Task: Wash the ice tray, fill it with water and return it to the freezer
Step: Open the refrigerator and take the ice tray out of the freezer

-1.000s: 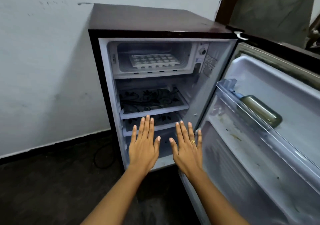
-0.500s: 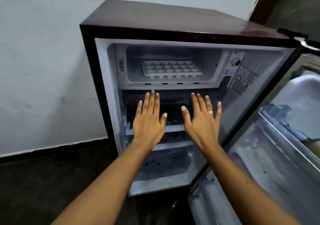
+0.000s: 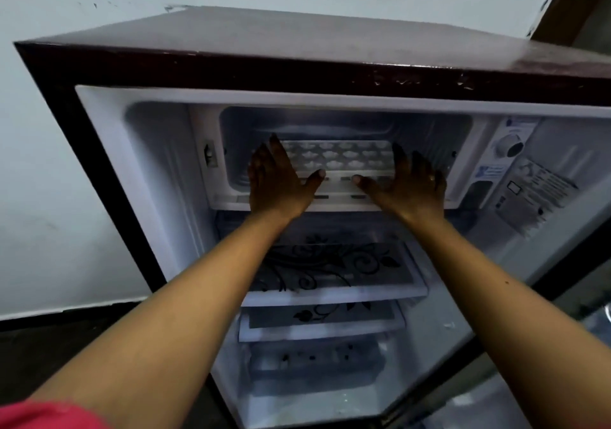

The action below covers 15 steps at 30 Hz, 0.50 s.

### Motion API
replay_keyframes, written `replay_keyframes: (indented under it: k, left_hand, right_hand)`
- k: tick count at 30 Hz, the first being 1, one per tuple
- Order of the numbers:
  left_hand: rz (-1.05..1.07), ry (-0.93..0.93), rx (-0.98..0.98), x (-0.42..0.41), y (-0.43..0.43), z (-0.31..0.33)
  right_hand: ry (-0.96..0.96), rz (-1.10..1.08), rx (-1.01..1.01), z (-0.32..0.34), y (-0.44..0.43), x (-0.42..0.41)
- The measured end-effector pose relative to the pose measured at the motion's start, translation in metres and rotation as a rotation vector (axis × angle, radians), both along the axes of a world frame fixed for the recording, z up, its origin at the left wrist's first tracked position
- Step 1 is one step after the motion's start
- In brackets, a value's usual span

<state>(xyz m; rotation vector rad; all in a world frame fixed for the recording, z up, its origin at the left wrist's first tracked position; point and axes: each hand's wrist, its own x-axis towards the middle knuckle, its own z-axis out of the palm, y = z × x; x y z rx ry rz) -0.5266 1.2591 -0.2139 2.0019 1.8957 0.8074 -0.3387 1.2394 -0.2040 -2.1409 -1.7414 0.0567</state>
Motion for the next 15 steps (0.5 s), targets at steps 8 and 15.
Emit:
replay_keyframes:
  k: [8, 15]
  left_hand:
    - [0.000, -0.042, -0.176, -0.014, 0.027, -0.003]
    - [-0.029, -0.100, -0.150, -0.015, 0.023, -0.009]
  right_hand:
    - [0.244, 0.033, -0.125, -0.007, 0.042, 0.020]
    - [0.350, -0.019, -0.072, -0.010, 0.036, 0.016]
